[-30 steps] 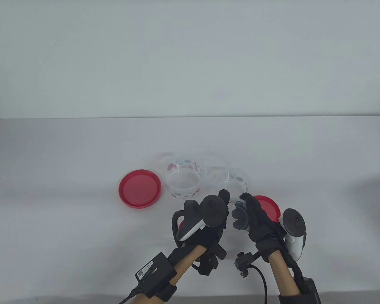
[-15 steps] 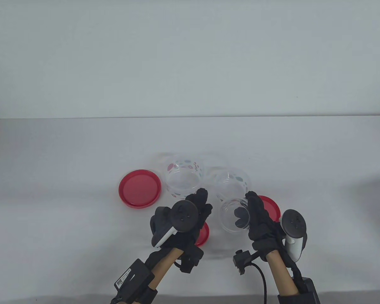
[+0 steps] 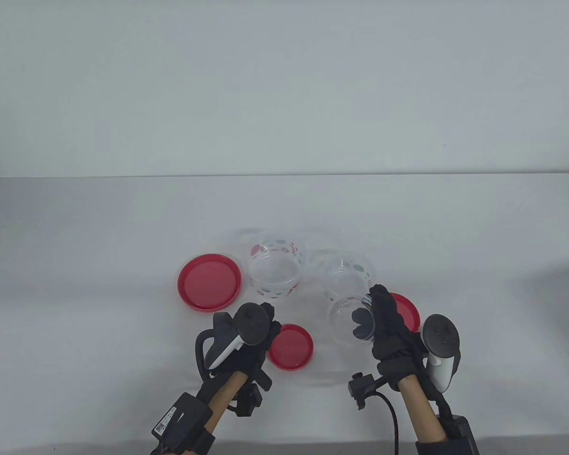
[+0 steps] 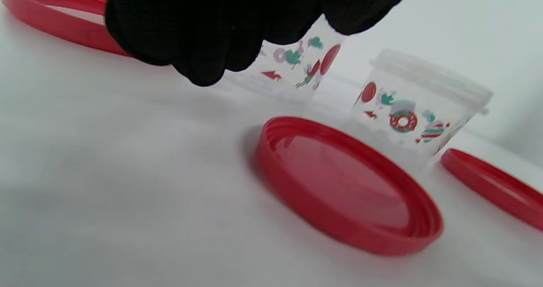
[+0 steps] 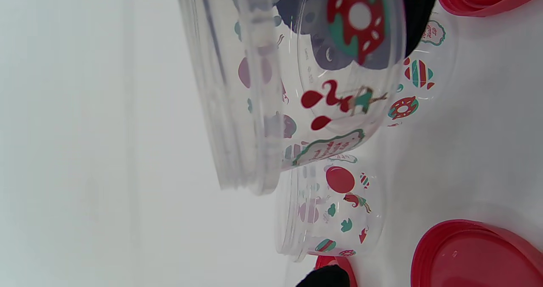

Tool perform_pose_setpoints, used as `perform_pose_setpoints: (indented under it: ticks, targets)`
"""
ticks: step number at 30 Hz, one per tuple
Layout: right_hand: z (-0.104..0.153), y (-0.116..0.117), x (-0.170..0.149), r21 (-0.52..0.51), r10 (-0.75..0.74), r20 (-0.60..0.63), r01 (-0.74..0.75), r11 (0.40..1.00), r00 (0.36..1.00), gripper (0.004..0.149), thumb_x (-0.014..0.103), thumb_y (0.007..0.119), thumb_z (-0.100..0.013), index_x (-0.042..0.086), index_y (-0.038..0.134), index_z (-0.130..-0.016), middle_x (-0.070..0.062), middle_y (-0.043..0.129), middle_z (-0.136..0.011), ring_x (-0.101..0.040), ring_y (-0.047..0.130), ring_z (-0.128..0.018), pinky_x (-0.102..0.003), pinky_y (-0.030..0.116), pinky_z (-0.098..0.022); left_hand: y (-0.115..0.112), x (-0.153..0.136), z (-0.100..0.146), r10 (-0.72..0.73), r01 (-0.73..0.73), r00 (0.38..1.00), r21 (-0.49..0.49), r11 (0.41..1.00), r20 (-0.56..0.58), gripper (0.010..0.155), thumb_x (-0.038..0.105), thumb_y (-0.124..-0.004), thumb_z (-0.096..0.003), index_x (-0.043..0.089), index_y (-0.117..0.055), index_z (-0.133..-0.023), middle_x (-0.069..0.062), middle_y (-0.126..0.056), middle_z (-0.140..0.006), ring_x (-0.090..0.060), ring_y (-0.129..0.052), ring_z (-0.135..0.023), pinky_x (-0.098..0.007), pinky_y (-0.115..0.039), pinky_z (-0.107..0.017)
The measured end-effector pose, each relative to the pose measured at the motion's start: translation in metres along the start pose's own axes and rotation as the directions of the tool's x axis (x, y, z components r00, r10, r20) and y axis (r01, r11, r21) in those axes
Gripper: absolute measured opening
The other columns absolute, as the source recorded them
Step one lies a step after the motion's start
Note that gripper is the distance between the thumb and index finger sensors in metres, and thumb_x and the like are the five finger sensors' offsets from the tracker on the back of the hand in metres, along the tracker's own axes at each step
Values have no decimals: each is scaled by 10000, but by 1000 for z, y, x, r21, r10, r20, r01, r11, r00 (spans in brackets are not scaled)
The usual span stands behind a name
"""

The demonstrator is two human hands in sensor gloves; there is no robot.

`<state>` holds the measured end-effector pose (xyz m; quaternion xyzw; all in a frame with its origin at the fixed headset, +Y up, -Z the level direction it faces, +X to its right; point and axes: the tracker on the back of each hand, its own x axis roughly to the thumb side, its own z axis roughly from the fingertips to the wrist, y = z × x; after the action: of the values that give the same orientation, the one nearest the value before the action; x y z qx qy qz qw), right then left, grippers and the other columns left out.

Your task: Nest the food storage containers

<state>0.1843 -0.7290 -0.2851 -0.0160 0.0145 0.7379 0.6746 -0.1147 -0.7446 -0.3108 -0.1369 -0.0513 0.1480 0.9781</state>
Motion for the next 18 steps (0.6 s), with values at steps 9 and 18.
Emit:
perform_pose_setpoints:
  ticks: [9, 18]
  targets:
    - [0, 0, 0, -1, 4, -12, -4, 1000, 1000, 666, 449, 466, -667, -21, 311, -1113, -298, 416, -1085, -488, 650, -839, -561, 679, -519, -19, -1, -19, -66, 51, 995, -190, 981, -74, 637, 448, -591, -657, 239, -354, -1210, -136, -468, -1183, -343, -632, -926, -522, -602, -729]
    - [0, 0, -1, -4, 15, -17, -15, 1000, 1000, 667, 449, 470, -666, -23, 319, -1112, -300, 419, -1083, -488, 652, -838, -561, 679, -519, -24, 7, -29, -208, 178, 968, -193, 965, -144, 513, 420, -599, -653, 273, -454, -1123, -76, -479, -1103, -268, -650, -875, -482, -629, -711]
